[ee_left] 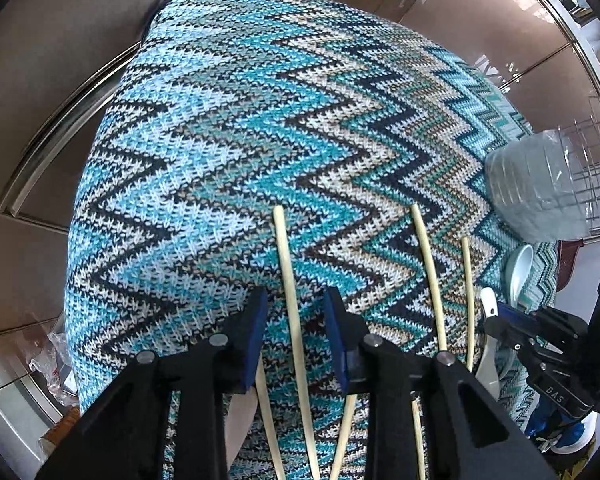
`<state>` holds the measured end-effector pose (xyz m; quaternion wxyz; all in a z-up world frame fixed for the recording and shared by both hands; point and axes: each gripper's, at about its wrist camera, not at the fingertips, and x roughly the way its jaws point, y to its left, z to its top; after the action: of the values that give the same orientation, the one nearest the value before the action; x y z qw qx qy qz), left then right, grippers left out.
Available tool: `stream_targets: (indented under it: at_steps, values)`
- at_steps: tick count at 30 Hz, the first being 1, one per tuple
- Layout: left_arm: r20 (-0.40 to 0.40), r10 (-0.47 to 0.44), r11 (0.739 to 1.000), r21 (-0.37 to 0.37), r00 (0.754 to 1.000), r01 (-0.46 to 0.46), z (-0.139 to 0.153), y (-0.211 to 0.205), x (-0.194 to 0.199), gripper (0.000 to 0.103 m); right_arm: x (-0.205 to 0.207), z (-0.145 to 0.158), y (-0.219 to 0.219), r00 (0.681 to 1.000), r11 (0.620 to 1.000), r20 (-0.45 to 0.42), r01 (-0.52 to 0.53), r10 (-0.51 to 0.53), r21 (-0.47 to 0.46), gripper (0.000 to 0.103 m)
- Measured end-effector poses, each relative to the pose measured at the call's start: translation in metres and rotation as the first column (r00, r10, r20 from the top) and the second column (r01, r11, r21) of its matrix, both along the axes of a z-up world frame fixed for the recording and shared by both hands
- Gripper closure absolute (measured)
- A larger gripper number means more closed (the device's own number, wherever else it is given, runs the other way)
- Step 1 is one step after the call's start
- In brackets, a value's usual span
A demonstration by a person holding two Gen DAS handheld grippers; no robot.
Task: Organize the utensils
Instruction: 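Lower the right tool and grasp a white spoon by its handle, then grasp a chopstick with the left tool while the right tool holds the spoon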
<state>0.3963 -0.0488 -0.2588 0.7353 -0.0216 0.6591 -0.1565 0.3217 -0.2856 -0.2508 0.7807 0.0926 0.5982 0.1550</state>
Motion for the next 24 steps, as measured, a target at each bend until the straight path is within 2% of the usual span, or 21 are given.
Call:
stream_targets:
  at_steps: [5, 11, 14, 20, 24]
  values:
    - [-0.004, 0.014, 1.0, 0.025, 1.0, -0.014, -0.002, 0.0, 0.002, 0.089, 0.004, -0.002, 0.002, 1.0, 1.0, -0.019, -0.015, 0.015, -0.008, 0.084]
    - [-0.009, 0.039, 0.999, 0.031, 0.999, -0.039, -0.004, 0.0, 0.007, 0.098, 0.009, -0.004, 0.006, 0.999, 0.999, -0.037, -0.034, 0.033, -0.018, 0.084]
    - [-0.005, 0.054, 0.998, 0.028, 0.999, -0.054, -0.002, 0.003, 0.006, 0.099, 0.008, -0.004, 0.004, 0.999, 1.0, -0.036, -0.026, 0.026, 0.001, 0.085]
    - [0.039, 0.064, 0.998, 0.007, 0.997, -0.064, 0.009, -0.002, -0.008, 0.099, -0.012, 0.013, 0.005, 0.999, 0.999, 0.032, -0.038, 0.037, 0.017, 0.089]
    - [0.119, 0.06, 0.998, -0.017, 0.991, -0.058, 0.031, 0.001, -0.027, 0.099, -0.034, 0.032, 0.009, 0.992, 0.998, 0.109, -0.055, 0.055, -0.005, 0.09]
